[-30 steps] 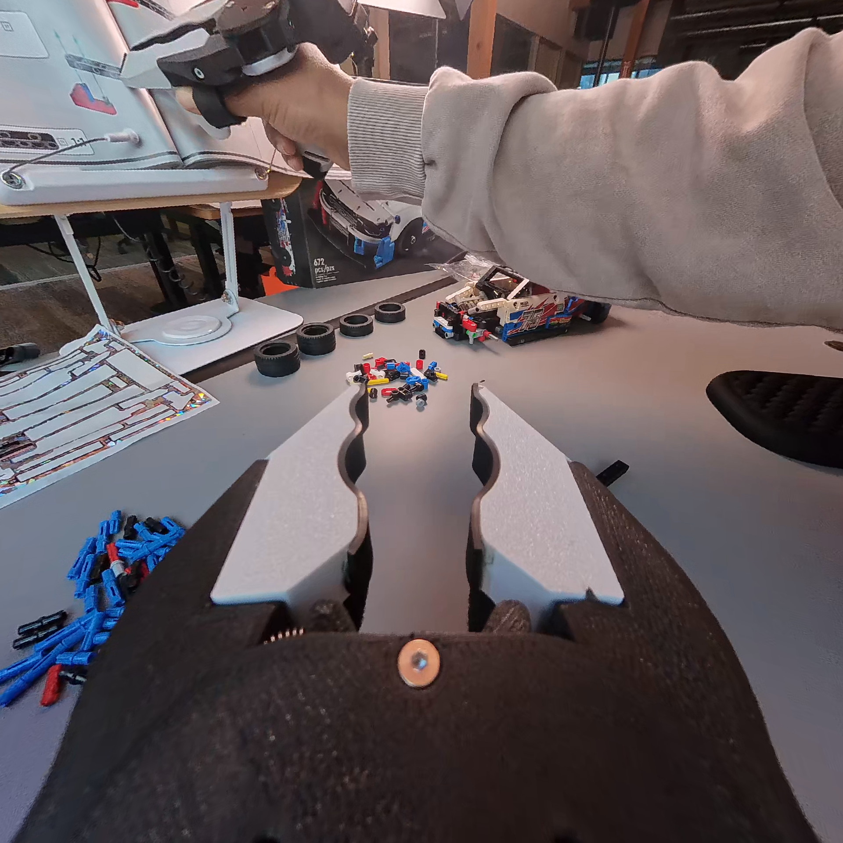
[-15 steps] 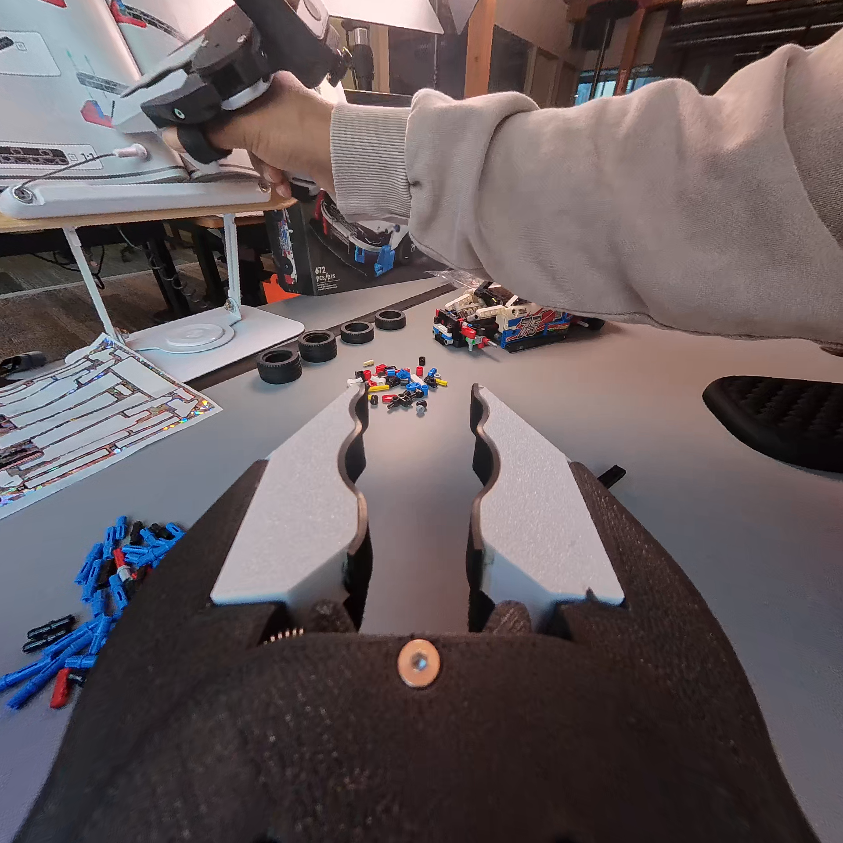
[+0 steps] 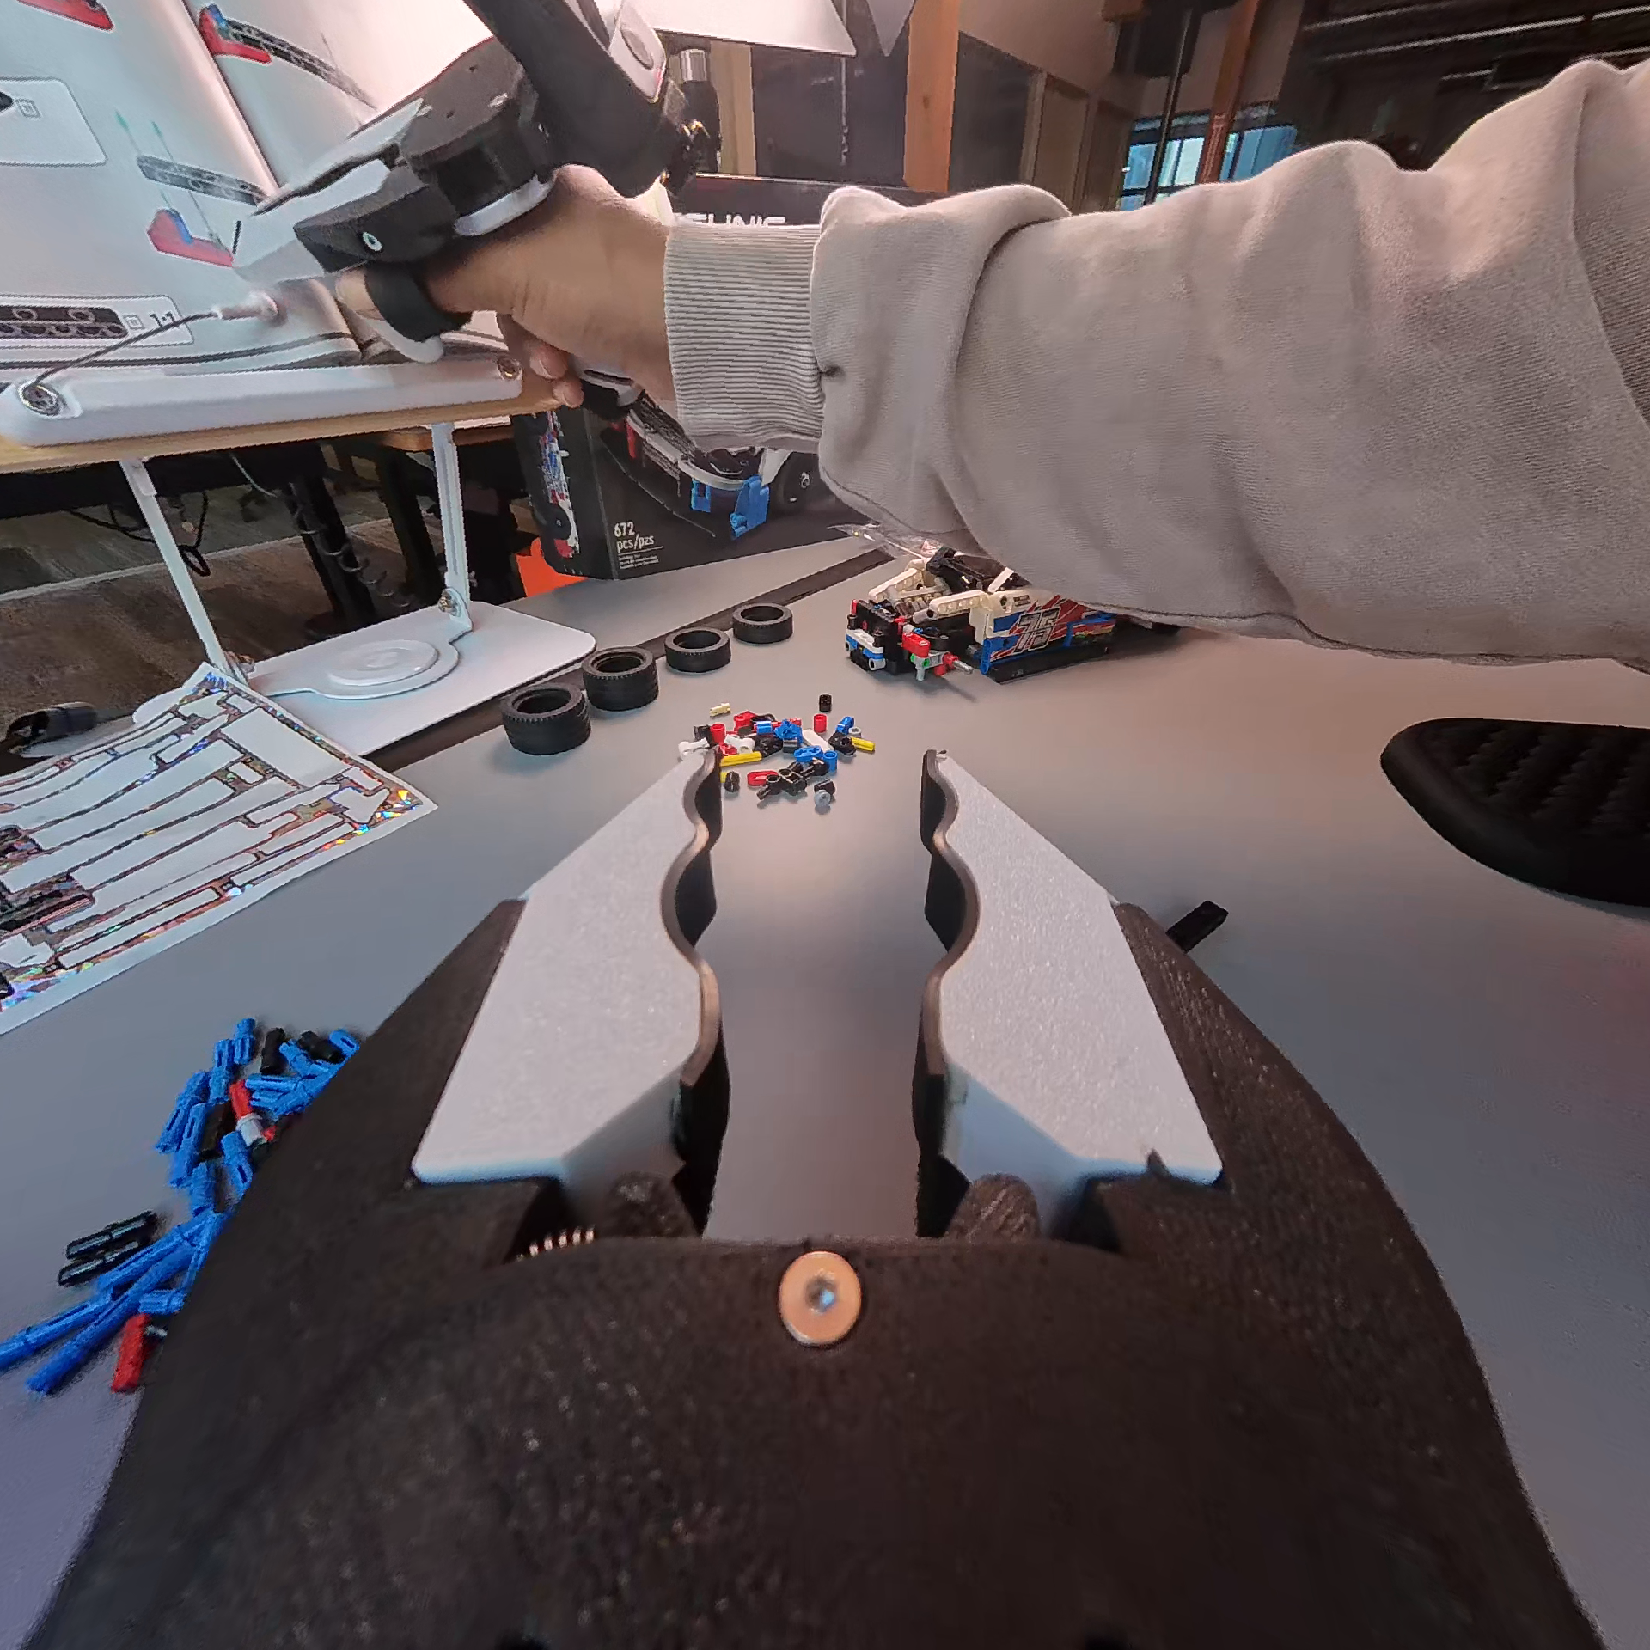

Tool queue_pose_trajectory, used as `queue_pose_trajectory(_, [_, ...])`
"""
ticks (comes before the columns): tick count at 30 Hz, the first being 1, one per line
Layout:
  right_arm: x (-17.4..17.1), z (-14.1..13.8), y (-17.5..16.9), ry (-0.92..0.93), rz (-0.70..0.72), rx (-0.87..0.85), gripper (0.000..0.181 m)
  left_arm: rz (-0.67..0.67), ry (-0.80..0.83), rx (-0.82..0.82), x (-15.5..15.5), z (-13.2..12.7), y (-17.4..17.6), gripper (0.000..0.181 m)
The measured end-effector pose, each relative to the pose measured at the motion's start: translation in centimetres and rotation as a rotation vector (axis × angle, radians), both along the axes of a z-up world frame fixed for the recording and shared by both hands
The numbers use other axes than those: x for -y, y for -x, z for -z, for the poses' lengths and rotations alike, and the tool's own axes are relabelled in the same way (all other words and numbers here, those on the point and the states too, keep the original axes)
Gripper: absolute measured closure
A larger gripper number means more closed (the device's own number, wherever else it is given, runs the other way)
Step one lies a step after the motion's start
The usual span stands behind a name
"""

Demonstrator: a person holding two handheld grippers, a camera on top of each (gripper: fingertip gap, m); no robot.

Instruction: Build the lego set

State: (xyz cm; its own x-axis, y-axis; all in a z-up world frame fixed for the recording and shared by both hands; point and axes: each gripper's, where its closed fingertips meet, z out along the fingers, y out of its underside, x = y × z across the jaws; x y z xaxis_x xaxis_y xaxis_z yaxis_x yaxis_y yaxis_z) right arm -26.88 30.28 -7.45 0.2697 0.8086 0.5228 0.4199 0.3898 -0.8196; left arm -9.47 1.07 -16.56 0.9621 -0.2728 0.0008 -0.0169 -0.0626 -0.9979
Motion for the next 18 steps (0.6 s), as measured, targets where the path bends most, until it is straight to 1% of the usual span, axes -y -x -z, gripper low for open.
queue_pose_trajectory(2, [1.0,-0.2,-0.6,0.027,-0.024,-0.019,0.181,0.001,0.001,-0.004,0.0,0.0,0.0,0.137])
queue_pose_trajectory(4, [2.8,-0.4,-1.5,0.054,-0.067,-0.046,0.181,0.003,0.0,-0.005,0.0,-0.1,-0.1,0.137])
queue_pose_trajectory(8, [8.1,1.2,-4.3,0.116,-0.196,-0.045,0.181,0.011,-0.003,-0.013,0.1,-0.2,-0.3,0.137])
queue_pose_trajectory(11, [12.8,3.5,-7.3,0.169,-0.304,-0.009,0.18,0.011,-0.003,-0.021,0.1,-0.2,-0.5,0.138])
queue_pose_trajectory(14, [17.3,6.7,-11.1,0.221,-0.411,0.067,0.176,0.009,-0.003,-0.027,0.1,-0.1,-0.5,0.138])
queue_pose_trajectory(16, [20.5,8.9,-14.0,0.273,-0.494,0.136,0.173,0.008,0.0,-0.033,0.1,0.0,-0.5,0.138])
queue_pose_trajectory(18, [23.6,11.3,-17.3,0.341,-0.577,0.24,0.164,0.003,0.004,-0.04,0.0,0.1,-0.4,0.137])
